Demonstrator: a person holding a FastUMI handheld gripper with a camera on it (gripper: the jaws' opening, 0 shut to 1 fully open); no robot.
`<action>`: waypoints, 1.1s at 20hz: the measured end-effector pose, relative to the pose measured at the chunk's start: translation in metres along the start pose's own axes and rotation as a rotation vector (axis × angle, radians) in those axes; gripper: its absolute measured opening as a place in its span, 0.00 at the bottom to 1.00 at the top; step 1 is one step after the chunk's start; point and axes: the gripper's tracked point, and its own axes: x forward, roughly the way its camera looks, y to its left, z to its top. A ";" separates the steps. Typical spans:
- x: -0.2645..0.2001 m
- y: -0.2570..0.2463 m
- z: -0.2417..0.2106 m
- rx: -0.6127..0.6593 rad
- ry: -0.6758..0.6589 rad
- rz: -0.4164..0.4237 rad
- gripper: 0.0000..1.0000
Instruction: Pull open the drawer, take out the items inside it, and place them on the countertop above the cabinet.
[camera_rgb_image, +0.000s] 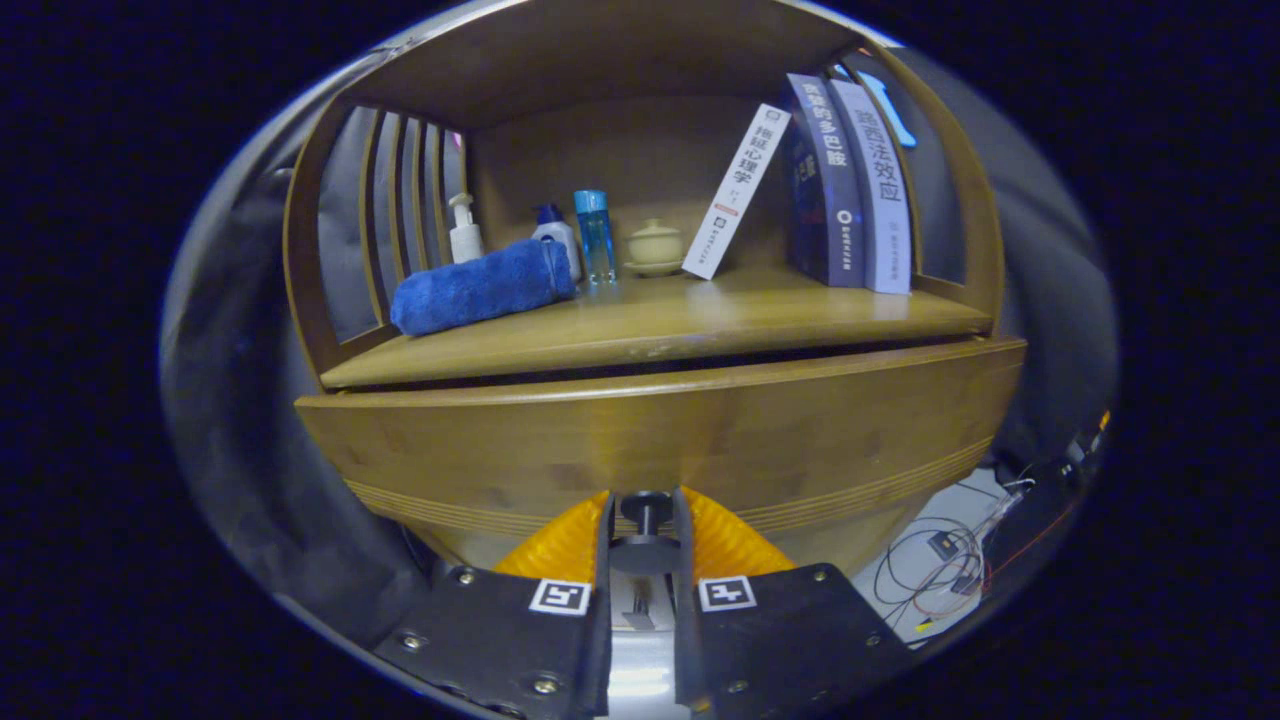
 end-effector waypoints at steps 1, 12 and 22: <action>-0.010 0.000 -0.004 0.000 -0.005 -0.012 0.25; -0.121 -0.004 -0.013 0.021 -0.178 -0.049 0.17; -0.155 0.004 0.052 -0.007 -0.210 -0.100 0.01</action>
